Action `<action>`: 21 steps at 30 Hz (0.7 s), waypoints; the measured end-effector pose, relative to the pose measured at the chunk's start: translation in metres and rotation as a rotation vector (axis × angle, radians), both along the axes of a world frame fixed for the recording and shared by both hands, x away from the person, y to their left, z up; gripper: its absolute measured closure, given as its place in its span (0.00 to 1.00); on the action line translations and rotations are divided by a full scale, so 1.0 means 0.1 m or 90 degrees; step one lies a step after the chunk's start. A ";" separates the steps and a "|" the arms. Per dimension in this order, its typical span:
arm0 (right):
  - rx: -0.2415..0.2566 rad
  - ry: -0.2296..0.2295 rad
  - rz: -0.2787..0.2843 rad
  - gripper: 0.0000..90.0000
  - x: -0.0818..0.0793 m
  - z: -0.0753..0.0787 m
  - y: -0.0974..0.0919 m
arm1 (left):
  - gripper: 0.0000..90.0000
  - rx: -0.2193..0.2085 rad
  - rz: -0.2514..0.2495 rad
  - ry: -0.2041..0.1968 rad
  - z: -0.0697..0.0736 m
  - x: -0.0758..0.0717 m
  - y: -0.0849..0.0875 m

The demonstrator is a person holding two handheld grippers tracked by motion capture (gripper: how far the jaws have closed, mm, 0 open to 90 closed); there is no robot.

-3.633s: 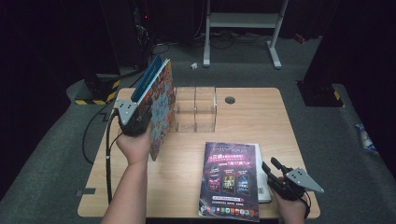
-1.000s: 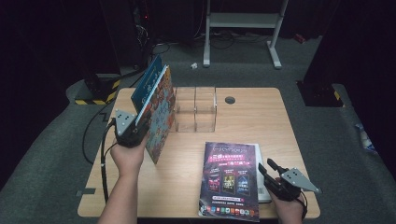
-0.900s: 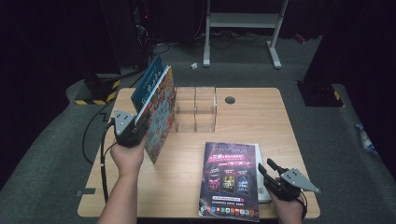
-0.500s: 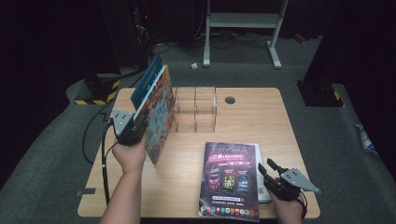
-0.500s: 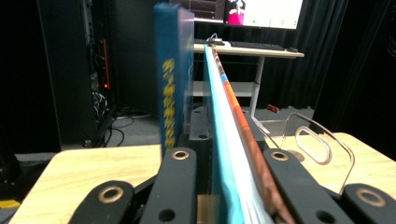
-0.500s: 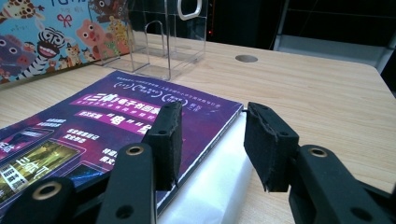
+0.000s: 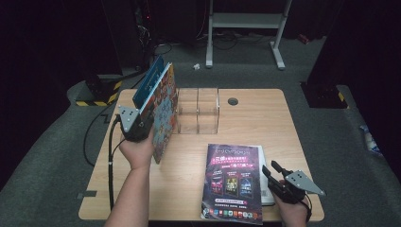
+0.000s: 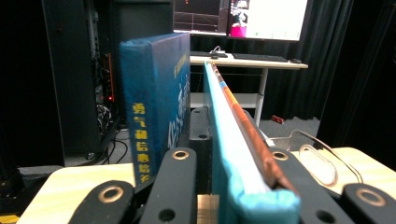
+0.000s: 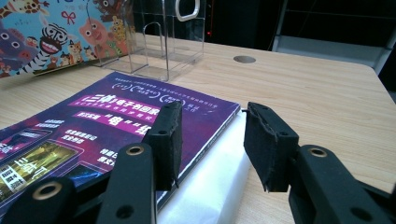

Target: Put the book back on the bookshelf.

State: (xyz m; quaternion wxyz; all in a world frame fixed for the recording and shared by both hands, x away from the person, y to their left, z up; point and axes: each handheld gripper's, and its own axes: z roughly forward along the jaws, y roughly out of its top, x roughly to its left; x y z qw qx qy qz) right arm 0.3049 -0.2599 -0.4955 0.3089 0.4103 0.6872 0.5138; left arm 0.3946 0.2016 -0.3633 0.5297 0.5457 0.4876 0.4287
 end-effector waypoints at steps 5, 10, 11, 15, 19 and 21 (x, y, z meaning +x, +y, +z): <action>0.002 -0.001 -0.001 0.63 0.00 0.00 -0.02 | 0.90 0.000 0.006 -0.008 -0.01 0.04 -0.01; 0.000 -0.002 0.000 0.63 0.00 0.00 -0.01 | 0.90 0.003 0.006 -0.012 -0.04 0.04 -0.03; 0.000 -0.002 0.000 0.63 0.00 0.00 -0.01 | 0.90 0.007 0.004 -0.013 -0.05 0.03 -0.03; -0.002 -0.001 0.003 0.63 -0.01 0.00 -0.01 | 0.89 0.020 -0.011 -0.005 -0.08 -0.01 -0.03; -0.003 0.002 0.005 0.63 0.00 0.00 0.01 | 0.89 0.019 -0.016 0.006 -0.10 -0.05 0.01; -0.005 0.000 0.006 0.63 0.00 0.00 0.02 | 0.89 0.011 -0.021 0.010 -0.11 -0.07 0.03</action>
